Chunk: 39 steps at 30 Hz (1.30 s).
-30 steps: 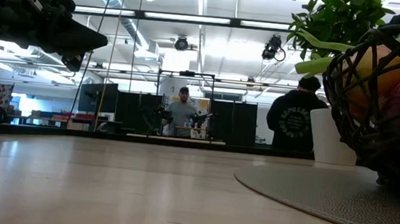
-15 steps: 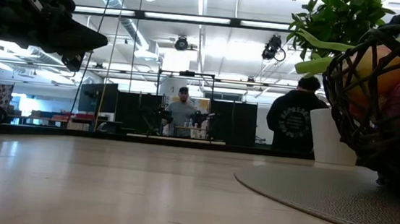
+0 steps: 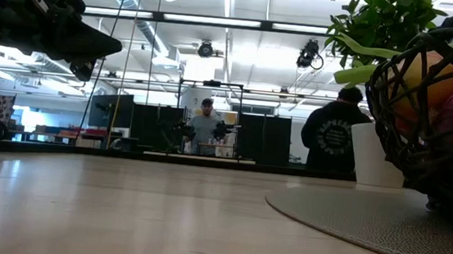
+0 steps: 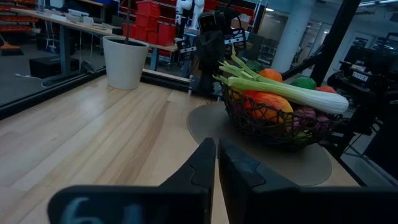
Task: Build produce basket
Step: Return to Home Position
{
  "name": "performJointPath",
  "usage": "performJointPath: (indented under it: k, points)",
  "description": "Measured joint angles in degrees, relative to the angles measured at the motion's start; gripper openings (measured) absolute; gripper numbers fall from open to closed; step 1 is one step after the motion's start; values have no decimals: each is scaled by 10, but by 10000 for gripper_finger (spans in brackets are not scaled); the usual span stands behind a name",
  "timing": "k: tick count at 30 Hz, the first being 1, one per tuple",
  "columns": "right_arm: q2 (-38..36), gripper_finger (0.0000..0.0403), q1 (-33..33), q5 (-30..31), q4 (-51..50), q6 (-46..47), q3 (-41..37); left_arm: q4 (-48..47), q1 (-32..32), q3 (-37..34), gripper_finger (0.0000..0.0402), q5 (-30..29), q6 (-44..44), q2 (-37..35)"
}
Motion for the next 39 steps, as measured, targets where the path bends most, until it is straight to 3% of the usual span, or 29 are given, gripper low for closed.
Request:
performJointPath:
  k: [39]
  points:
    - [0, 17, 0, 0, 0, 0, 0, 0, 0, 0, 26, 0, 0, 0]
